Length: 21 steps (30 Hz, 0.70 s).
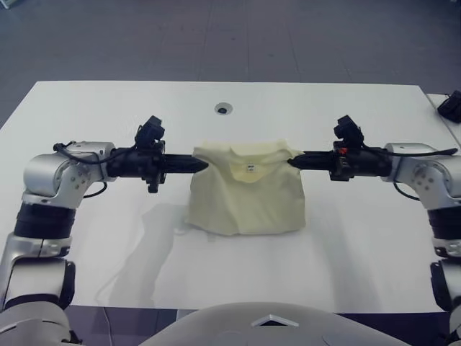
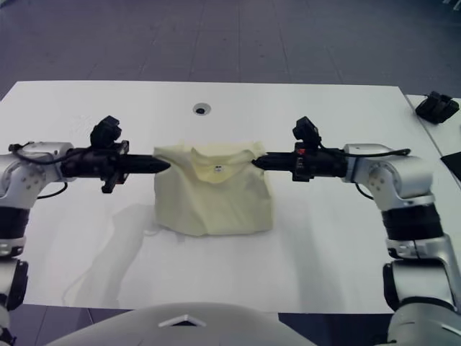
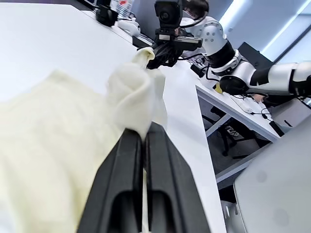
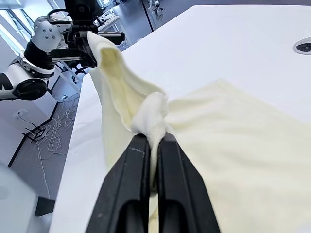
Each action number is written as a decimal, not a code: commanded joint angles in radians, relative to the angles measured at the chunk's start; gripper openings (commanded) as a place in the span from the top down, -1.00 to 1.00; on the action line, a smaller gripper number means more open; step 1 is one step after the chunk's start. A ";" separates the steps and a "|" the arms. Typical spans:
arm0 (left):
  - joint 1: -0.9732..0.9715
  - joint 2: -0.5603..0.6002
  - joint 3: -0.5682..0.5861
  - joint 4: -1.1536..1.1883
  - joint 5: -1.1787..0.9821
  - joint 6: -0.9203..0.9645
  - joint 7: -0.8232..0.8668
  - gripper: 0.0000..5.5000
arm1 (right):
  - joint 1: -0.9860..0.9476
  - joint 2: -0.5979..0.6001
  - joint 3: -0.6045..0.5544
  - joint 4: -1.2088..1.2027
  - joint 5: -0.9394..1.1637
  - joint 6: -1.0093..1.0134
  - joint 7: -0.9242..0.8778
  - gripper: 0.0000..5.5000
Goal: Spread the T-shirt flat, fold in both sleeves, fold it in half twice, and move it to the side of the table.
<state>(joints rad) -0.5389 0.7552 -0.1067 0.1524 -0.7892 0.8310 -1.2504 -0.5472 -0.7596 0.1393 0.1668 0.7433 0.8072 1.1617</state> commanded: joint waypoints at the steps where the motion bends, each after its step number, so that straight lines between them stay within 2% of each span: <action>1: -0.123 -0.095 -0.048 0.225 0.141 -0.096 0.003 1.00 | -0.132 0.091 0.036 0.262 -0.141 -0.106 0.018 1.00; 5: -0.192 -0.177 -0.061 0.416 0.257 -0.194 0.026 1.00 | -0.225 0.166 0.030 0.496 -0.254 -0.214 0.014 1.00; 11: -0.213 -0.229 -0.042 0.561 0.363 -0.297 0.039 1.00 | -0.314 0.252 -0.004 0.745 -0.381 -0.360 -0.050 1.00; 21: -0.286 -0.313 0.029 0.755 0.453 -0.406 0.139 1.00 | -0.389 0.337 -0.105 0.965 -0.464 -0.505 -0.151 1.00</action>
<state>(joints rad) -0.7965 0.4459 -0.0925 0.8766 -0.3665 0.4420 -1.1205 -0.8927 -0.4361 0.0684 1.1081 0.2907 0.3198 1.0347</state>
